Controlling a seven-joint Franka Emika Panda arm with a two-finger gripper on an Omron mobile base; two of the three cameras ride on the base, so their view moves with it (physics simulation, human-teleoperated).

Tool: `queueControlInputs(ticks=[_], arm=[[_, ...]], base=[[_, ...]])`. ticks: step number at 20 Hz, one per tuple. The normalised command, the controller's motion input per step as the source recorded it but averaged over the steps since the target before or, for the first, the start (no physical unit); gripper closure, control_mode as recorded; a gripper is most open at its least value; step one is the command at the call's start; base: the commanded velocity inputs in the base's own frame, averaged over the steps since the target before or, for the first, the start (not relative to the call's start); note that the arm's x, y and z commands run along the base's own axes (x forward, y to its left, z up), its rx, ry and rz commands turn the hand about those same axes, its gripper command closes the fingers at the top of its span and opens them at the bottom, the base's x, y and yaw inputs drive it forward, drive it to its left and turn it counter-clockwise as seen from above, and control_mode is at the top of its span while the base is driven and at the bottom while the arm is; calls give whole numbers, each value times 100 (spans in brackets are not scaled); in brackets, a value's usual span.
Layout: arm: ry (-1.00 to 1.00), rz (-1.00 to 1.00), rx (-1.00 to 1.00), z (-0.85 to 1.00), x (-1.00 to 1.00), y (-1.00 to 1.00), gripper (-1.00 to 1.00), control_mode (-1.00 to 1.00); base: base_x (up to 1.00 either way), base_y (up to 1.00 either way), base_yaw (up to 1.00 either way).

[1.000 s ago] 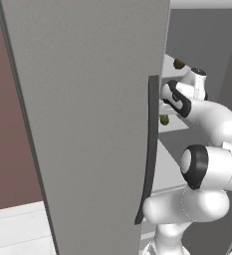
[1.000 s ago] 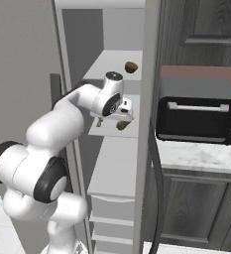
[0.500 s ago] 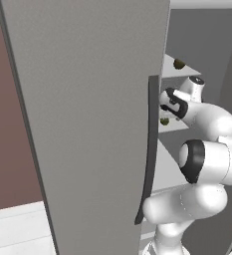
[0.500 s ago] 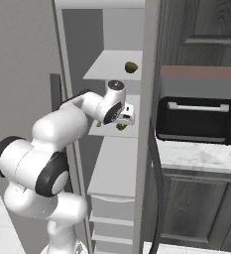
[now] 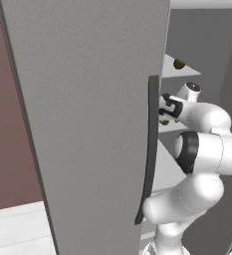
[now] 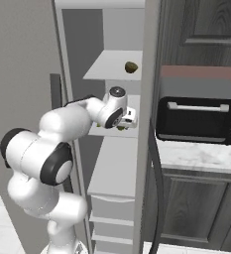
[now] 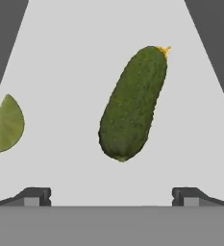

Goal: Take the kiwi, cucumber, and lemon wedge from the freezer and place them in the bowl on the counter.

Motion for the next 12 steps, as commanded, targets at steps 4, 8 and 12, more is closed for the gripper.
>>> queueControlInputs(ticks=[4,8,12], arm=[[0,0,0,-13,31,-6,-100,-100],[-4,0,0,-20,24,-1,-100,-100],[-3,0,0,-17,23,-4,-100,-100]], base=[[0,0,0],[0,0,0],[0,0,0]])
